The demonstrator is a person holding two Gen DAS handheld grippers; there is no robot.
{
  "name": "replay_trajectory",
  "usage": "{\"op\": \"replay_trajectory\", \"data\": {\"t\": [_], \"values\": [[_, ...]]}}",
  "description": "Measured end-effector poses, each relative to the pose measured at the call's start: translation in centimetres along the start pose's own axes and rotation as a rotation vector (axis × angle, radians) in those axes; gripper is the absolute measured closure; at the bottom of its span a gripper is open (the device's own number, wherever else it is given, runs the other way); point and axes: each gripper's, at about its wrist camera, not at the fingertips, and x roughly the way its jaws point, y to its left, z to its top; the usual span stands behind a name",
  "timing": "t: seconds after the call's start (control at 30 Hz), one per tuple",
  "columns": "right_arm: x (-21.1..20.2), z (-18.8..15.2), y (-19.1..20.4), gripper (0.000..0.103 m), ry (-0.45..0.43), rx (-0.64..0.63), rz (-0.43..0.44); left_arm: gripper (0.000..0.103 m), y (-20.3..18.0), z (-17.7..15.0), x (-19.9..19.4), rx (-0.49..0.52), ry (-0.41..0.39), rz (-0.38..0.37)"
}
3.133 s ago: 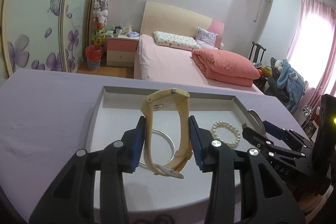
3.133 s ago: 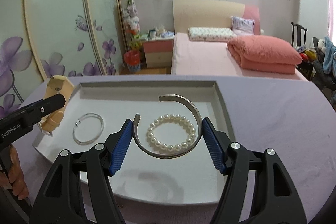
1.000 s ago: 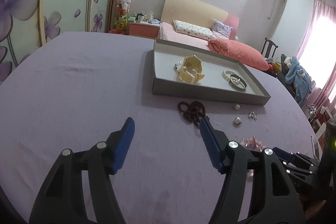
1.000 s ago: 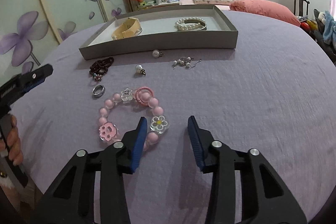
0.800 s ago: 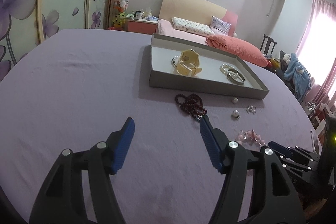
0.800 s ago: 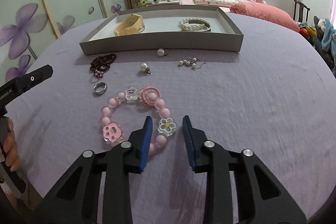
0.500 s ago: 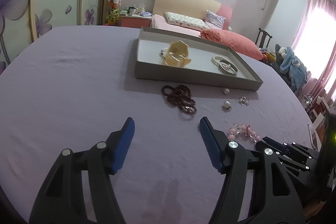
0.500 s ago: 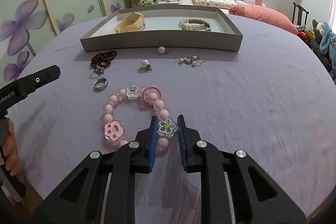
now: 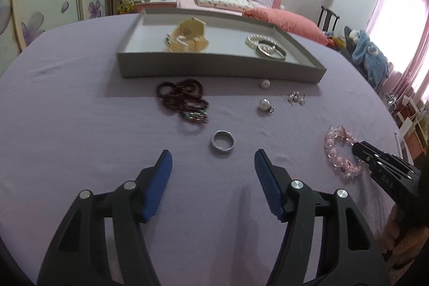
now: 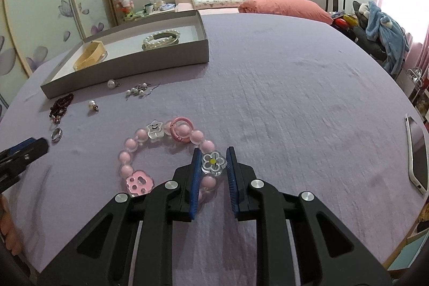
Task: Organize jewelry
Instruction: 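Close the right tool on the pink bracelet while the left tool grasps the silver ring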
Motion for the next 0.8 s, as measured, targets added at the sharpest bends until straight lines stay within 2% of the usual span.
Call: {"op": "replay_trajectory", "data": {"t": [0.3, 0.43, 0.53, 0.63, 0.8], "values": [[-0.1, 0.0, -0.5, 0.083, -0.002, 0.004, 0.025, 0.065, -2.3, 1.1, 1.5, 0.032, 0.019, 0.063], [-0.1, 0.1, -0.5, 0.083, -0.002, 0.006, 0.027, 0.082, -3.0, 1.1, 1.7, 0.056, 0.025, 0.113], [-0.1, 0.1, -0.5, 0.083, -0.002, 0.006, 0.028, 0.082, -3.1, 1.2, 1.7, 0.061, 0.025, 0.115], [-0.2, 0.1, -0.4, 0.083, -0.001, 0.002, 0.034, 0.082, -2.4, 1.0, 1.4, 0.036, 0.016, 0.088], [-0.5, -0.1, -0.5, 0.080, 0.003, 0.008, 0.048, 0.082, -0.6, 0.0, 0.0, 0.016, -0.006, 0.092]]}}
